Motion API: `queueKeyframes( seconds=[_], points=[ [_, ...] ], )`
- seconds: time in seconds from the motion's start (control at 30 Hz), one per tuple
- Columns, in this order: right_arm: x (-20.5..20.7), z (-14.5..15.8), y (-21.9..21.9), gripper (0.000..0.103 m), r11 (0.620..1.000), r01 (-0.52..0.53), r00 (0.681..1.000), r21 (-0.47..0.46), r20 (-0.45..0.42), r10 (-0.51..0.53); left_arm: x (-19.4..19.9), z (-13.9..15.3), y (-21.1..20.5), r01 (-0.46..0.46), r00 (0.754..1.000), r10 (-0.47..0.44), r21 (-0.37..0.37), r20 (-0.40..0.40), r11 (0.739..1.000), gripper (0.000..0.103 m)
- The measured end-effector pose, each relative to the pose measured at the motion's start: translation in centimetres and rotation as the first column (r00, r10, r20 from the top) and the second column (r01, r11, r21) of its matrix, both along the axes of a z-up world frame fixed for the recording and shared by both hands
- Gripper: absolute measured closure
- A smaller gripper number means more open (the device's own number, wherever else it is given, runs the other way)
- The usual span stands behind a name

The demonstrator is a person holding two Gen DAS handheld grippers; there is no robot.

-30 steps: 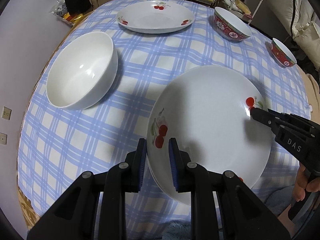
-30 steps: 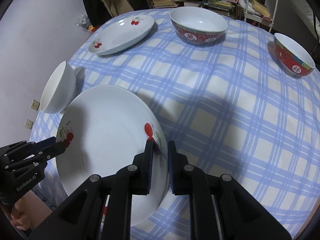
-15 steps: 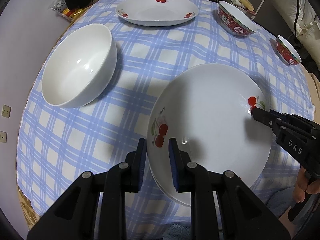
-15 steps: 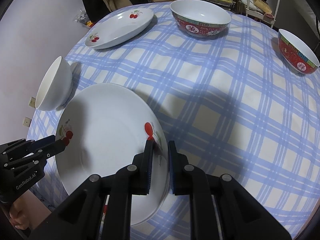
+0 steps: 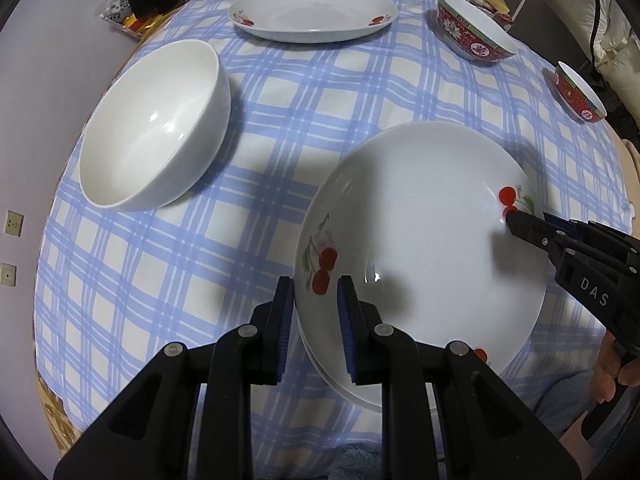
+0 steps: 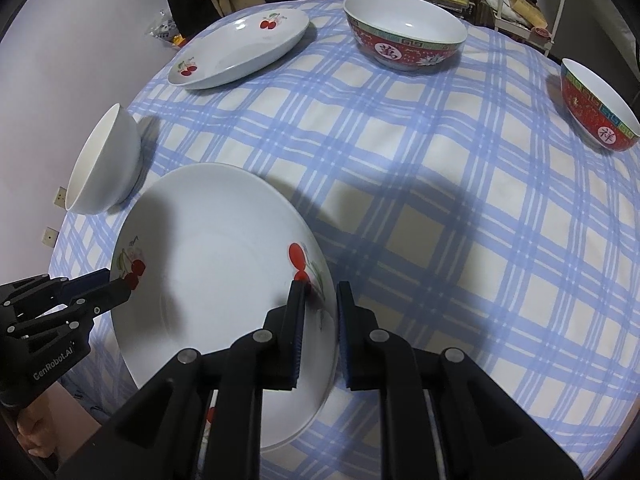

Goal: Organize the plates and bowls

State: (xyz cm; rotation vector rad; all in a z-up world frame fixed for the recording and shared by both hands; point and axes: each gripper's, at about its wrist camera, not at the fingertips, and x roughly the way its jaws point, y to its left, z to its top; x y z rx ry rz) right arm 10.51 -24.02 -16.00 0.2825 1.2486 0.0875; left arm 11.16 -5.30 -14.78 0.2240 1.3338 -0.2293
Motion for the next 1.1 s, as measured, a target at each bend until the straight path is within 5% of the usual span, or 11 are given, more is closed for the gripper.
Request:
queueKeyframes(
  seconds=[0.3,0.7,0.77,0.83,1.03,1.1],
  points=[
    [-0.1,1.0,-0.4,0.087,1.000,0.010,0.999,0.018,0.037,-0.011,-0.7,0.6,-0.5,0.045,0.998,-0.045,0.013,0.038,0.999,0.081],
    [0.0,2.5,-1.8,0.086,0.997,0.076,0.993,0.028,0.094,-0.078,-0.2,2.2,0.4,-0.009,0.994,0.007,0.024,0.107,1.000,0.078],
    [0.3,3.1,-2.1,0.082,0.996,0.087,0.989,0.033,0.116,-0.090,0.1,3.2,0.4,-0.009,0.991,0.005,0.024,0.134,1.000,0.073],
    [0.8,3.8,-2.3,0.063,0.995,0.095,0.986,0.037,0.135,-0.099,0.6,4.3,0.6,-0.018,0.987,0.015,0.017,0.160,1.000,0.055],
    [4.1,6.1,-2.2,0.042,0.998,0.060,0.975,0.033,0.211,-0.065,4.0,7.7,1.6,-0.016,0.968,0.013,0.009,0.251,1.000,0.047],
    [5.5,6.9,-1.9,0.034,0.998,0.062,0.966,-0.007,0.251,-0.058,5.8,8.0,1.9,-0.025,0.967,0.019,0.018,0.252,1.000,0.035]
  ],
)
